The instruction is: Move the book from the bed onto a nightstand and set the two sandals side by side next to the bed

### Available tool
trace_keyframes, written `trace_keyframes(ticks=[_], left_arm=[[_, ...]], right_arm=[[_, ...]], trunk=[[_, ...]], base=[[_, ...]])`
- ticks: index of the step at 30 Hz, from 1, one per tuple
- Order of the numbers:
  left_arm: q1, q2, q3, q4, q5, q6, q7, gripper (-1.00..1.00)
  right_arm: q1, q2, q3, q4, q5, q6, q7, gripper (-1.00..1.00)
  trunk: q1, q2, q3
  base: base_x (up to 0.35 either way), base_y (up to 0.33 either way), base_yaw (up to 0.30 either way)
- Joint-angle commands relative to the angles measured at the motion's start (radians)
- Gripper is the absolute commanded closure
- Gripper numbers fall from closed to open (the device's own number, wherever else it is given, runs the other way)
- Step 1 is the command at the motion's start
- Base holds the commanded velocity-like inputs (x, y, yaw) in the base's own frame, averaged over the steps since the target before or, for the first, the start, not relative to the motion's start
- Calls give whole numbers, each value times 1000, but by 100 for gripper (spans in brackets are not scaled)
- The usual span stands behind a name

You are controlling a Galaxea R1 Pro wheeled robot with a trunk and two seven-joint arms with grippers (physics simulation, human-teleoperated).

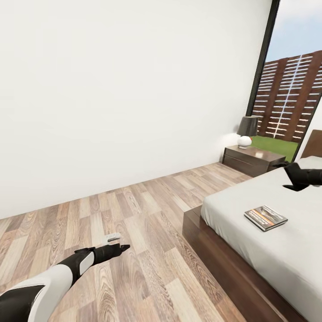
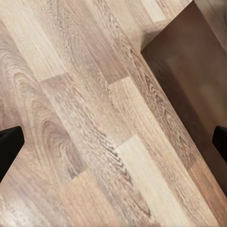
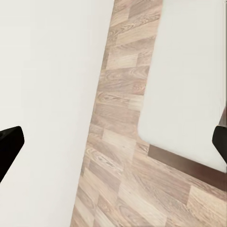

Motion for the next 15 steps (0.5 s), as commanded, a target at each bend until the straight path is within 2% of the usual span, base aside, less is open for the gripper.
trace_keyframes(ticks=[1, 15], left_arm=[[0, 0, 8, -1, 5, 10, -3, -100], [0, 1, 6, -1, 3, 3, -17, -100]], right_arm=[[-1, 0, -3, -1, -11, 2, -10, -100], [0, -1, -5, 1, -9, 2, -7, -100]], trunk=[[0, 0, -1], [0, 0, -1]], base=[[0, 0, 0], [0, 0, 0]])
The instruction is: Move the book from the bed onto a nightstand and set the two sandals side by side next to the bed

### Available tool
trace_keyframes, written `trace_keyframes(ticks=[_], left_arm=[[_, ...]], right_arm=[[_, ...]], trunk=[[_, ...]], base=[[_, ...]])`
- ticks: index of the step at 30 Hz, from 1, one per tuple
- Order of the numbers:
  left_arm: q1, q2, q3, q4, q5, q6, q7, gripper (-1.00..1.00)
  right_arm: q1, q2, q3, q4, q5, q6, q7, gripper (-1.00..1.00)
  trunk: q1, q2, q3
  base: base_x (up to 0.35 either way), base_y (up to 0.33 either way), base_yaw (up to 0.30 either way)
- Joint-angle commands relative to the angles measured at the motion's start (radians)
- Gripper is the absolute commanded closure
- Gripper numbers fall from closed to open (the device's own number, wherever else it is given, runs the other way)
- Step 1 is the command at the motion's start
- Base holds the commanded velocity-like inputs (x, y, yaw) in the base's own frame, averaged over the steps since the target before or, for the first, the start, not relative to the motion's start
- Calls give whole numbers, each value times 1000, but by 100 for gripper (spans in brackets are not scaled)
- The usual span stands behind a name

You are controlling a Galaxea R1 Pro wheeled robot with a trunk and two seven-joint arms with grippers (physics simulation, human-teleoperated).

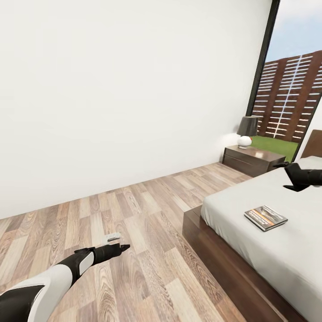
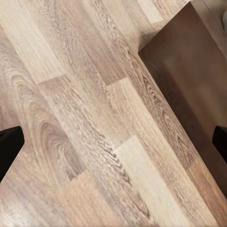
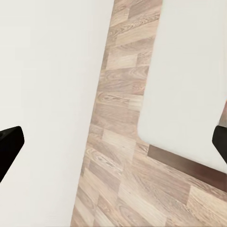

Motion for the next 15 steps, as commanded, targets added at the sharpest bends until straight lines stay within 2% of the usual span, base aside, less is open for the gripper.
trace_keyframes(ticks=[1, 10, 15], left_arm=[[0, 0, 8, -1, 5, 10, -4, -100], [0, -4, 6, -1, 3, 8, -2, -100], [0, -5, 6, -1, 3, 8, -1, -100]], right_arm=[[-1, 1, -3, 0, -10, 2, -10, -100], [4, 0, -4, 30, -14, 1, -3, -100], [5, -1, -4, 39, -18, 2, 1, -100]], trunk=[[0, 0, -1], [0, 0, -1], [0, 0, -1]], base=[[0, 0, 0], [0, 0, -3], [0, 0, -106]])
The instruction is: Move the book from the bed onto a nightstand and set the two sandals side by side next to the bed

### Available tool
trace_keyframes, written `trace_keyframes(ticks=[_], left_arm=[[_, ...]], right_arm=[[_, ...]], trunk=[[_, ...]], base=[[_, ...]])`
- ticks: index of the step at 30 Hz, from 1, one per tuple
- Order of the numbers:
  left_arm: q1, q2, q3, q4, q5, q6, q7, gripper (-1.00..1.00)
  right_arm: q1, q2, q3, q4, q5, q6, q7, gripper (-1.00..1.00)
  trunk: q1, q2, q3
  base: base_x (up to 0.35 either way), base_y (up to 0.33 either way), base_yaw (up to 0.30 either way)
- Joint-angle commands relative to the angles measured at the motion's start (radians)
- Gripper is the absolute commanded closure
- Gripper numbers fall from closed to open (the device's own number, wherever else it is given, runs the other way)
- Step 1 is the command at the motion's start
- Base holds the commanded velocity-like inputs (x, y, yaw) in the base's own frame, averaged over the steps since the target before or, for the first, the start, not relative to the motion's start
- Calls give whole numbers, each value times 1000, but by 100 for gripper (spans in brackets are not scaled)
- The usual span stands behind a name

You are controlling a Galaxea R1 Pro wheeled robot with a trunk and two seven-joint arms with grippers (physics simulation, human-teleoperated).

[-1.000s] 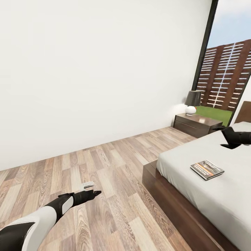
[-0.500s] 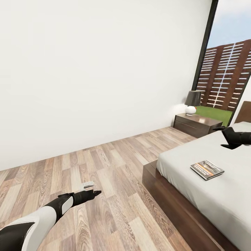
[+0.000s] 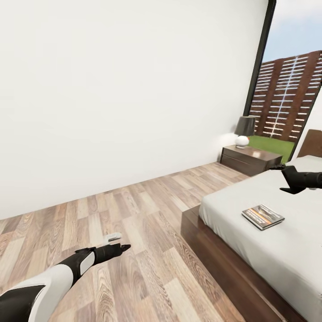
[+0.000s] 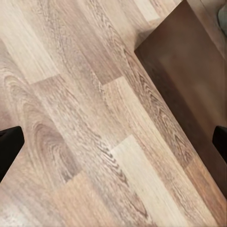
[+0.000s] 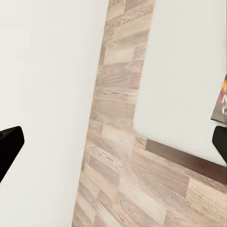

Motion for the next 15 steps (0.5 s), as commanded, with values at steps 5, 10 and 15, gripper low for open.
trace_keyframes(ticks=[5, 10, 15], left_arm=[[0, 0, 7, -1, 5, 10, -3, -100], [0, 0, 8, -1, 5, 10, -3, -100], [0, 0, 8, -1, 5, 9, 1, -100]], right_arm=[[-1, 2, -4, 2, -11, 3, -6, -100], [-1, 3, -4, 4, -12, 3, -4, -100], [-1, 4, -4, 5, -11, 4, -4, -100]], trunk=[[0, 0, -1], [0, 0, -1], [0, 0, -1]], base=[[0, 0, -208], [1, 0, -244], [77, 53, -252]])
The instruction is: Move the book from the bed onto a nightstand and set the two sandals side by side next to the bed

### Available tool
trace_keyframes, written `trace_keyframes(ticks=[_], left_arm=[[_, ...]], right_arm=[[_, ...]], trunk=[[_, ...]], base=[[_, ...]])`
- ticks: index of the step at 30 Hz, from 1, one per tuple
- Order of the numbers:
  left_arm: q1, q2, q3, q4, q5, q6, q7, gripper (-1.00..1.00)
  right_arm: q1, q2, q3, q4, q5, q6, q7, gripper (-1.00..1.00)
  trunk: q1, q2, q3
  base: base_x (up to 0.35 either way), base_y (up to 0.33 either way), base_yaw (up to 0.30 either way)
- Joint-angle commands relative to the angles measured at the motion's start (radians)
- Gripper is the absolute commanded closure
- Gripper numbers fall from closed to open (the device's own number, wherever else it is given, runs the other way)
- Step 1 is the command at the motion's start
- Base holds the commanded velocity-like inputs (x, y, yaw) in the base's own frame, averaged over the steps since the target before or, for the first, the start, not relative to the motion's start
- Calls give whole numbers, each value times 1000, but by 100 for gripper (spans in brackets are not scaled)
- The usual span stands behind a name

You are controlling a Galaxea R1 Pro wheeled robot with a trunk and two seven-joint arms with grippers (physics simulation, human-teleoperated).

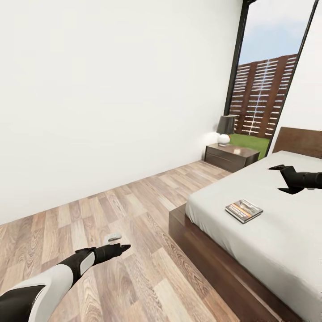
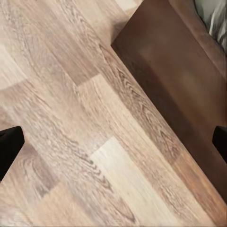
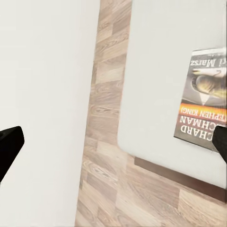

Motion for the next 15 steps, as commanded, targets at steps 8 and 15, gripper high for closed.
trace_keyframes(ticks=[8, 15], left_arm=[[0, 1, 9, -1, 5, 9, 2, -100], [0, 2, 9, -1, 5, 9, 3, -100]], right_arm=[[-1, 2, -4, 0, -11, 3, -6, -100], [-1, 3, -4, 0, -11, 4, -2, -100]], trunk=[[0, 0, -1], [0, 0, -1]], base=[[60, 46, -248], [11, 8, -242]])
